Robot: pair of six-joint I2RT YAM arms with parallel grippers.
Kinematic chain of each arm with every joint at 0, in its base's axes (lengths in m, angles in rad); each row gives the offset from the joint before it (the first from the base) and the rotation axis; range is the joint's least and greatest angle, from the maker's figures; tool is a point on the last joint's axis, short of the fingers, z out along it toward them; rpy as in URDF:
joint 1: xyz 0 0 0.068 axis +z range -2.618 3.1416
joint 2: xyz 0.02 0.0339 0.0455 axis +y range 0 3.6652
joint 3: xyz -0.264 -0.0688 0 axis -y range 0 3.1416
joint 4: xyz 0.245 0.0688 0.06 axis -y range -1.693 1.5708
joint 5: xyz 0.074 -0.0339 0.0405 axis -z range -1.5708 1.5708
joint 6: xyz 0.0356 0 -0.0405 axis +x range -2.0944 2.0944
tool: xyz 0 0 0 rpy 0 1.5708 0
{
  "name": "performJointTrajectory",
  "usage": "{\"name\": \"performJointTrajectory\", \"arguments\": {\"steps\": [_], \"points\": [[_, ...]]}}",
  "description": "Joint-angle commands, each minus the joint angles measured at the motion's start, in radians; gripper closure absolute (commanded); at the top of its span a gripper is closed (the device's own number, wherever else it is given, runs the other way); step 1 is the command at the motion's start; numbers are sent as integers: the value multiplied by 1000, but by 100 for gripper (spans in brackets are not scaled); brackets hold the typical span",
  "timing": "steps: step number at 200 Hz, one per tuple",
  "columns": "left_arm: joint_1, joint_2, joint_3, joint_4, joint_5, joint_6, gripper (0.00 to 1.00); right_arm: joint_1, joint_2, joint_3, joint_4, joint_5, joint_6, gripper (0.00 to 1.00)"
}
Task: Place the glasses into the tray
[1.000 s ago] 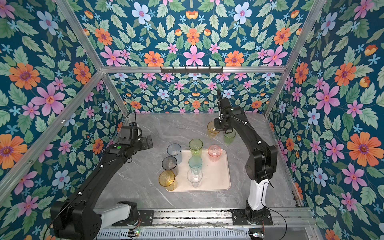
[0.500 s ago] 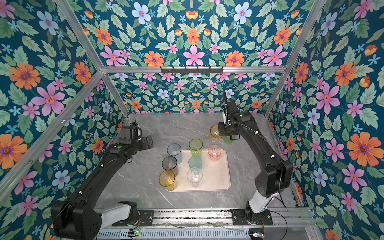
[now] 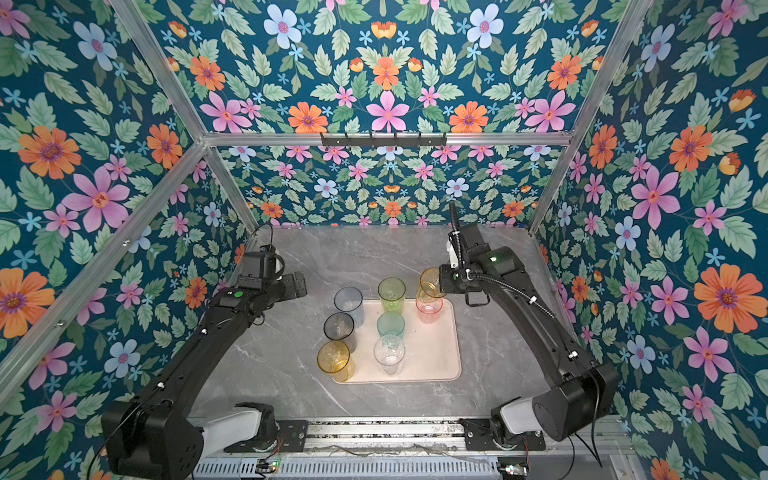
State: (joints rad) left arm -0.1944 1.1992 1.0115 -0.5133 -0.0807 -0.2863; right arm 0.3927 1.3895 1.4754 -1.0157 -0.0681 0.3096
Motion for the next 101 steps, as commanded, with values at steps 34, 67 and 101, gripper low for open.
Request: {"name": "performJointTrajectory", "arguments": {"steps": [34, 67, 101], "points": [[1, -4, 6, -1, 2, 3, 1, 19, -86, -112, 26, -24, 59, 100], [3, -1, 7, 0, 5, 3, 1, 28, -117, -158, 29, -37, 74, 100], [4, 1, 6, 0, 2, 2, 1, 37, -136, -193, 33, -51, 90, 100]]}}
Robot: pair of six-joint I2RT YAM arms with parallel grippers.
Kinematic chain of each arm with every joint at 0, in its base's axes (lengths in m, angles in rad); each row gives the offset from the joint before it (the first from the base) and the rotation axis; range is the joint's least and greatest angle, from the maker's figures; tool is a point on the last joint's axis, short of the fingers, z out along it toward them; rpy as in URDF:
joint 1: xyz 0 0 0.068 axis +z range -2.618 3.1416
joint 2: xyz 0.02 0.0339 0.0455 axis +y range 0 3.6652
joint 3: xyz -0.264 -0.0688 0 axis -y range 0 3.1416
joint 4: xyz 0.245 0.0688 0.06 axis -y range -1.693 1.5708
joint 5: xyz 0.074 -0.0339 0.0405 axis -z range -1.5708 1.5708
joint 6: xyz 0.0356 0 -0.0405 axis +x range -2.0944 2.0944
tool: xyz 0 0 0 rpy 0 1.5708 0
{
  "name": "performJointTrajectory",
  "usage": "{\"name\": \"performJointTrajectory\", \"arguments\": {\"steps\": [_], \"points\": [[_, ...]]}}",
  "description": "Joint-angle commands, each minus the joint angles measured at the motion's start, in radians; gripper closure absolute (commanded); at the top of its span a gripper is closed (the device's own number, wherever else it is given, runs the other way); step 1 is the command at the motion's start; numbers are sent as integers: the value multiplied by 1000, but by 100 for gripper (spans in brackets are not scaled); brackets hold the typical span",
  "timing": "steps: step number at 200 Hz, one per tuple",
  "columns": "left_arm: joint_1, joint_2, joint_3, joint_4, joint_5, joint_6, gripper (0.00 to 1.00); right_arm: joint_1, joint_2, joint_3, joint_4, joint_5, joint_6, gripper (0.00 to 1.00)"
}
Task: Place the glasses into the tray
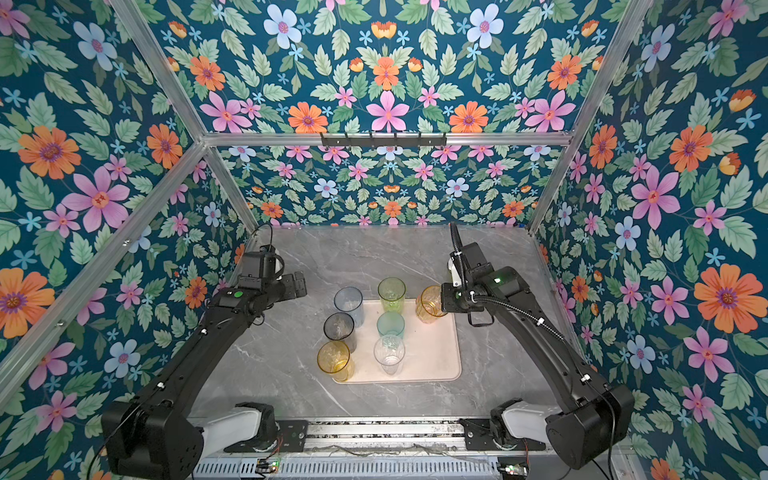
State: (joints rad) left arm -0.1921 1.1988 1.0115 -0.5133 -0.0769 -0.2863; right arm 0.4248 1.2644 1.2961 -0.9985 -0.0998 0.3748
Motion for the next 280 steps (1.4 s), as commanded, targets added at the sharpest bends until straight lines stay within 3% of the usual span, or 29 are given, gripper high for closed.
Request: {"name": "performJointTrajectory", "arguments": {"steps": [1, 280], "points": [[1, 1, 6, 1, -1, 1, 1, 5, -12, -15, 17, -20, 25, 100], [2, 15, 4, 2, 14, -5, 1, 70, -117, -283, 90, -46, 115, 100]]}}
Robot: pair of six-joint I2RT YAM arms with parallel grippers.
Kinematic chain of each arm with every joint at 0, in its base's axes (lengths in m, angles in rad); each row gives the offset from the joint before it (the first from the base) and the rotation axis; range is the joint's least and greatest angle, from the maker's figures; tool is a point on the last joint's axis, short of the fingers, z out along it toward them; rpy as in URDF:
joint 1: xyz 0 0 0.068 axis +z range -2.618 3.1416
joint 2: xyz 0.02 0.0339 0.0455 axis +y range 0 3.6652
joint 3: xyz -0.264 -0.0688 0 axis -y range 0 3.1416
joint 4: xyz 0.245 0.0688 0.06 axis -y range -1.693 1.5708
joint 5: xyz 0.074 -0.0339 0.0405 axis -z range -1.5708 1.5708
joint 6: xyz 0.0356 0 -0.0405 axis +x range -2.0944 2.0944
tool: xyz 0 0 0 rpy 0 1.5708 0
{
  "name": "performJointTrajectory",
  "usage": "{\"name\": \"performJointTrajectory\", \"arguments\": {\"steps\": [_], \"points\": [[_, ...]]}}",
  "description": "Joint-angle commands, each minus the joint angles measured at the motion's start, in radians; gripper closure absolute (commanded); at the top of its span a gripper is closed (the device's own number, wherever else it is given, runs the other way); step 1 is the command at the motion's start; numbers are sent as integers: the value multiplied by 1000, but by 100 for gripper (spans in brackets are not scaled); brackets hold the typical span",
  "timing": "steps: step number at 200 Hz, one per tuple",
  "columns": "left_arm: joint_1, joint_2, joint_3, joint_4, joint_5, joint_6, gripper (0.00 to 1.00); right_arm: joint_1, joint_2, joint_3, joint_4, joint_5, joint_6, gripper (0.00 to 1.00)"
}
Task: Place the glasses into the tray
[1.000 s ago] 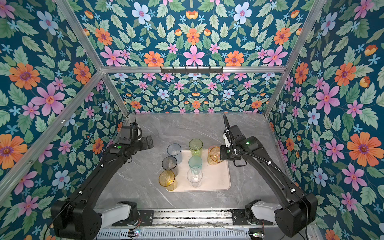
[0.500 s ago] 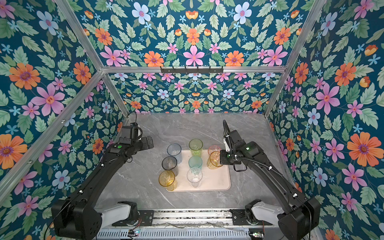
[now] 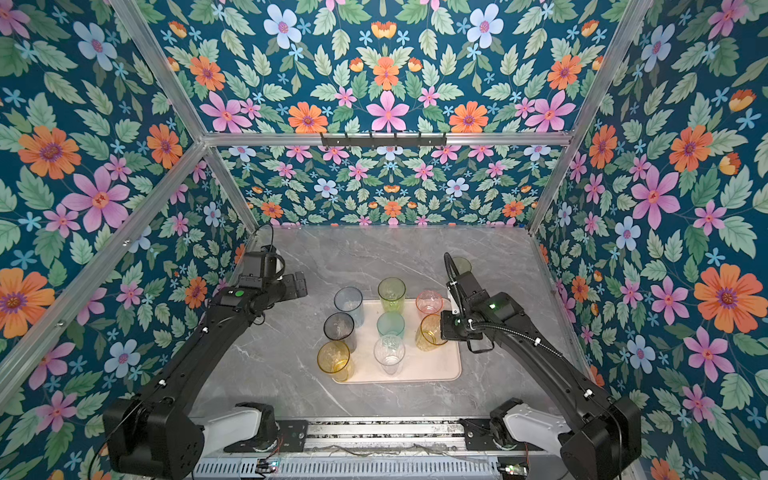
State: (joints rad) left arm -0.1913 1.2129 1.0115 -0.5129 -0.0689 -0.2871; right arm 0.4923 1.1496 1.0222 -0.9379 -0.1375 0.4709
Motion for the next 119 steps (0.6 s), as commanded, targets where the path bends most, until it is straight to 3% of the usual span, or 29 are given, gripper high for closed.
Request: {"name": "performJointTrajectory", "arguments": {"steps": [1, 119], "points": [[1, 0, 4, 2, 6, -3, 0, 2, -2, -10, 29, -9, 19, 100], [1, 2, 4, 4, 10, -3, 1, 3, 57, -78, 120, 40, 9, 100]]}}
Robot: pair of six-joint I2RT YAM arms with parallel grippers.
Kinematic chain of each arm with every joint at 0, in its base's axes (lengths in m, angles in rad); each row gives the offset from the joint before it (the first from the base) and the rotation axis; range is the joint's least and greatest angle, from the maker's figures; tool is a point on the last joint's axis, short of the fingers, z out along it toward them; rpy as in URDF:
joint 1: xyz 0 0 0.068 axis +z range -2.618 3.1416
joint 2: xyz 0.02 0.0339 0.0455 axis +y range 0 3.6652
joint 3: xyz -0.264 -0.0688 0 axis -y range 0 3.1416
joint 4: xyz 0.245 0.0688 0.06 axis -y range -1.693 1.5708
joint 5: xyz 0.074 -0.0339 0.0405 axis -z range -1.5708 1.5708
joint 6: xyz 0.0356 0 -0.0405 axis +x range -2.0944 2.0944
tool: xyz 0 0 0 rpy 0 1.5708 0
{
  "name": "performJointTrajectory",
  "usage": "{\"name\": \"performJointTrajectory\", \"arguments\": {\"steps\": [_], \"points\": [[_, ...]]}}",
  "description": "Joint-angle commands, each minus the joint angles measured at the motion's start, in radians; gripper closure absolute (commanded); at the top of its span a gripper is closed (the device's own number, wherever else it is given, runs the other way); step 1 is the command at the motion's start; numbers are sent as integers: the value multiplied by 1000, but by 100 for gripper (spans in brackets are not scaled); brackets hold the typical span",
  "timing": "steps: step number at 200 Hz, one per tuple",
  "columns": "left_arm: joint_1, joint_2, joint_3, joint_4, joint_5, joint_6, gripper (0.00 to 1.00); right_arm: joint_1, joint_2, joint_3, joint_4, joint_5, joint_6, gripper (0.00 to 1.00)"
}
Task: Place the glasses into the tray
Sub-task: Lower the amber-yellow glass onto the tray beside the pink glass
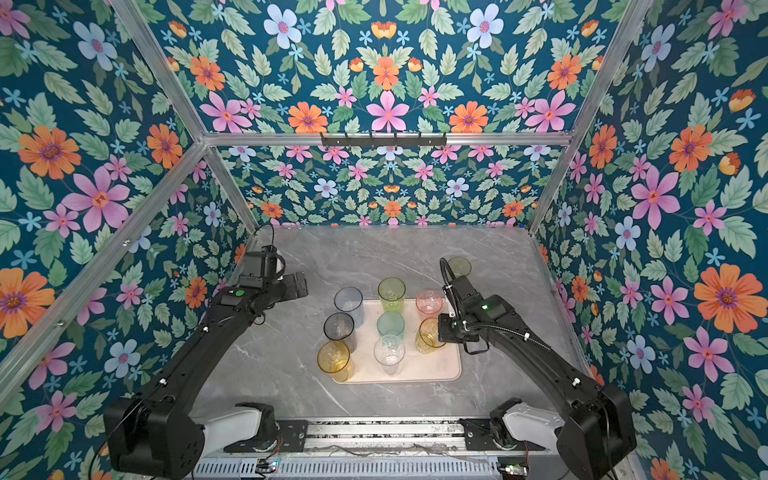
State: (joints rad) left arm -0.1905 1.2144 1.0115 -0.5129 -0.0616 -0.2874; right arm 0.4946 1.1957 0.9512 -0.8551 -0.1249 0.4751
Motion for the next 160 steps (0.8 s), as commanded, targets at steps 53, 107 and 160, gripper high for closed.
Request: {"name": "performJointTrajectory", "arguments": {"steps": [53, 107, 160], "points": [[1, 4, 4, 3, 4, -5, 1, 1, 49, -20, 59, 47, -3, 100], [1, 7, 4, 2, 6, -5, 1, 1, 67, -30, 70, 70, -12, 100], [0, 5, 3, 1, 5, -6, 1, 0, 101, -27, 78, 84, -15, 100]]}}
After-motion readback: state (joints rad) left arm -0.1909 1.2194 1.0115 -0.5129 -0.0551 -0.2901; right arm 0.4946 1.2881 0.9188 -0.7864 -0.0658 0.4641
